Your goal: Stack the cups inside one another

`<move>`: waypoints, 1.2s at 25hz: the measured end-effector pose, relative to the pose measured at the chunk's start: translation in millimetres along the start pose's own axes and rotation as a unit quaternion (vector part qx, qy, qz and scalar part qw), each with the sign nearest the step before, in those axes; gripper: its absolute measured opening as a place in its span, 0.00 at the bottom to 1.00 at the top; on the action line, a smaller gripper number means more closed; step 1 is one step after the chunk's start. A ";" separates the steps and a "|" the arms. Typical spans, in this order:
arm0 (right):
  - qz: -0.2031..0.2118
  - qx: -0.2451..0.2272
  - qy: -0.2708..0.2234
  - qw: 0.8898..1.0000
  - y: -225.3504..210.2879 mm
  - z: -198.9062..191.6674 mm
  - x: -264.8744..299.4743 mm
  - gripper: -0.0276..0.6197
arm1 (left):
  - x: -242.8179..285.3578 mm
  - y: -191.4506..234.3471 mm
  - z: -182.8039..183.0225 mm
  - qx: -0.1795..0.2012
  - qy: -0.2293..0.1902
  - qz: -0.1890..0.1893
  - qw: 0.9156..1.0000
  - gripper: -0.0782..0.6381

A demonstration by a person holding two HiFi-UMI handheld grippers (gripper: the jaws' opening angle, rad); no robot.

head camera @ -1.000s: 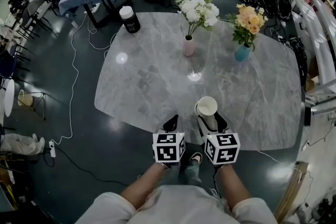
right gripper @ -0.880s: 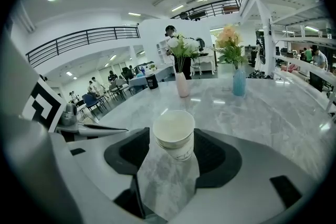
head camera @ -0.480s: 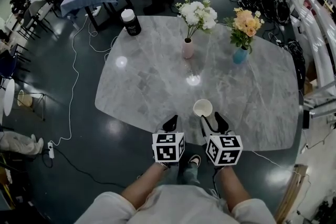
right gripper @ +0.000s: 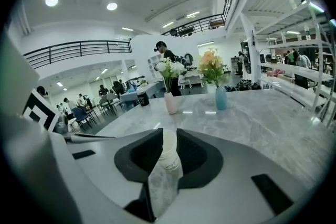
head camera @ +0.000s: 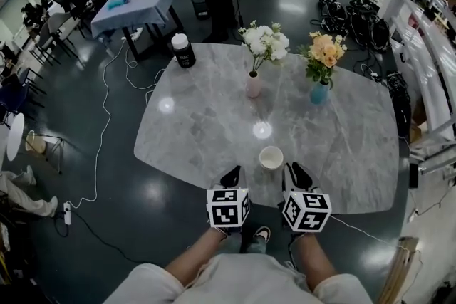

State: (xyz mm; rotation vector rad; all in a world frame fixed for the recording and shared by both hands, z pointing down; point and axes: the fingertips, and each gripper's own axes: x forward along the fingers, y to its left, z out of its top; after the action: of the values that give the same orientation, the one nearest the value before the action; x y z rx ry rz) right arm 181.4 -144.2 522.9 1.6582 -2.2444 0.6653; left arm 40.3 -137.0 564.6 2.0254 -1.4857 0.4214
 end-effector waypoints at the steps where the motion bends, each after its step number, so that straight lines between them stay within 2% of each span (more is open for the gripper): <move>1: -0.004 0.002 -0.003 1.000 -2.2 1.5 -3.0 0.15 | -2.1 -2.1 2.8 0.001 -0.004 -0.001 1.000 0.10; 7: -0.009 0.008 -0.011 1.000 -11.8 4.9 -18.5 0.07 | -14.6 -13.9 15.7 0.014 -0.026 -0.003 1.000 0.10; 16: 0.004 0.001 -0.009 1.000 -18.0 2.3 -32.2 0.06 | -27.0 -24.0 20.8 0.025 -0.043 0.007 0.999 0.10; 24: 0.028 0.006 -0.005 1.000 -22.2 -5.7 -43.4 0.06 | -46.4 -18.3 12.9 0.016 -0.049 0.046 0.998 0.10; 30: 0.020 0.015 -0.015 1.000 -20.3 -4.5 -58.9 0.06 | -71.9 -16.8 9.7 0.018 -0.062 0.055 0.996 0.10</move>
State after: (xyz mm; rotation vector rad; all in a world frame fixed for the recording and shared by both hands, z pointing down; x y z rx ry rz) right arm 218.5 -98.1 502.9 1.6513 -2.3063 0.6908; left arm 31.8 -85.2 511.8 2.0358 -1.6824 0.3750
